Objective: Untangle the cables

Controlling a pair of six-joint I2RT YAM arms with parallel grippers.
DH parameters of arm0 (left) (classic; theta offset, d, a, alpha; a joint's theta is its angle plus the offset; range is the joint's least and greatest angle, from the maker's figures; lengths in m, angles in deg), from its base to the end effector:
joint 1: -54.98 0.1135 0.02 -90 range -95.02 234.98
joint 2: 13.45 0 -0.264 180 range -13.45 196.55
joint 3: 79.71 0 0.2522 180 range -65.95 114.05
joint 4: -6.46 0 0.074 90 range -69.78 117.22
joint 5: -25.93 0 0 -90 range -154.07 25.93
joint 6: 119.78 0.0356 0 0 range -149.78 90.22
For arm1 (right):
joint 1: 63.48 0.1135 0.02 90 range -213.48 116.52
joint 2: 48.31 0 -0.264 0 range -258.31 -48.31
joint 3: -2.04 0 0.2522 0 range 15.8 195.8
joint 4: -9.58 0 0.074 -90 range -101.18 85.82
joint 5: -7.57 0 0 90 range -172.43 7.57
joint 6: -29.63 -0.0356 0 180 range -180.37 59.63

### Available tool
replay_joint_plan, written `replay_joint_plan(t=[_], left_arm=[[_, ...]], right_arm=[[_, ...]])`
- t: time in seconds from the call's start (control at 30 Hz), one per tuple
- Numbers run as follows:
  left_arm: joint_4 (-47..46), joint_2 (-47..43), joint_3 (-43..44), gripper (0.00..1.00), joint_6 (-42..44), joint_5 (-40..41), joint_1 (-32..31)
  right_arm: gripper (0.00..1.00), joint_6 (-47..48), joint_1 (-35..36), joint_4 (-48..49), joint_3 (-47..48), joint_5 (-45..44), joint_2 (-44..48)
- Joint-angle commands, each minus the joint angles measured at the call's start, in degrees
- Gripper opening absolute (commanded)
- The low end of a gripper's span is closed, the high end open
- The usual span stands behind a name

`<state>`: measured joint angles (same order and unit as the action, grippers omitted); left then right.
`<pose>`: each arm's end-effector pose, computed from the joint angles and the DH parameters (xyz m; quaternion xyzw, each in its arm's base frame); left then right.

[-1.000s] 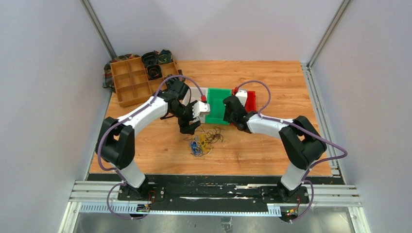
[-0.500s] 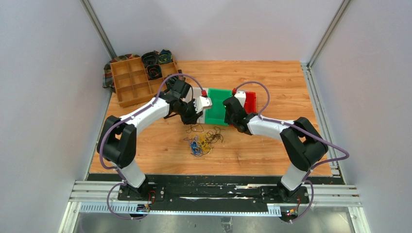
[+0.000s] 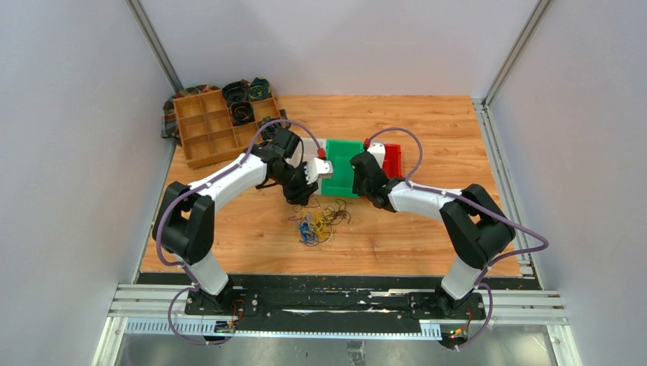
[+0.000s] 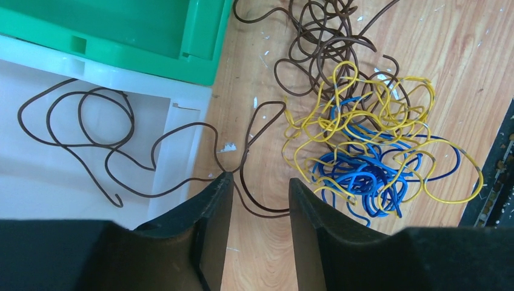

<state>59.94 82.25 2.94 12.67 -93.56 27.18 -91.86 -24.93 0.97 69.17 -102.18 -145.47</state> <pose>0.2870 -0.1711 0.2229 0.5871 0.7446 -0.2221 0.2269 0.2853 0.2120 0.1821 0.0195 0.8908 0.1184 0.4383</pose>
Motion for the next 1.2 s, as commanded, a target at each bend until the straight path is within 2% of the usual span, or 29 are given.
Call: replay_joint_plan(t=[0.0,0.23,0.4,0.57,0.67,0.7,0.73,0.8,0.83,0.87,0.93,1.0,1.17], left_arm=[[-0.96,0.1,0.68,0.41,-1.03,0.91,-0.34],[-6.12,-0.11,-0.63,0.28,-2.8,4.3,-1.22],[-2.56,0.24,3.64,0.16,-1.98,3.51,-1.75],[0.27,-1.49,4.37,0.03,1.31,2.95,-1.74],[0.68,-2.66,5.3,0.01,1.62,5.03,-1.61],[2.84,-2.77,6.13,0.02,2.24,3.88,-1.47],[4.1,-2.84,6.8,0.08,2.51,2.85,-1.41],[7.27,-2.75,7.32,0.36,2.17,0.47,-1.39],[8.17,-2.49,7.08,0.46,1.96,-0.6,-1.46],[8.26,-2.33,6.63,0.51,1.33,-0.79,-1.47],[8.07,-1.19,5.86,0.56,-0.01,-0.32,-1.48],[5.3,0.05,4.63,0.57,-3.14,2.39,-1.52],[-3.01,0.66,1.43,0.46,-6.73,8.63,-1.58]], right_arm=[[0.24,-0.62,0.93,1.27,0.3,3.03,1.35],[0.19,-0.69,1.35,2.04,-0.14,3.66,1.47],[0.15,-0.97,1.46,2.15,0.16,4.12,1.41],[0.12,-0.9,1.45,1.82,0.08,3.33,1.84],[0.11,-0.85,1.42,1.65,0.07,3.28,2.06],[0.14,-0.79,1.5,1.58,0.07,3.23,2.04],[0.16,-0.83,1.49,1.48,0.11,3.16,2.14],[0.22,-0.83,1.53,1.35,-0.05,3.06,2.32],[0.23,-0.9,1.52,1.43,-0.15,2.85,2.47],[0.23,-0.91,1.53,1.64,-0.32,2.79,2.56],[0.23,-1.0,1.53,1.89,-0.73,2.83,2.71],[0.23,-1.18,1.53,2.21,-1.12,2.81,2.84],[0.21,-1.26,1.59,2.58,-1.59,3.28,2.89]])
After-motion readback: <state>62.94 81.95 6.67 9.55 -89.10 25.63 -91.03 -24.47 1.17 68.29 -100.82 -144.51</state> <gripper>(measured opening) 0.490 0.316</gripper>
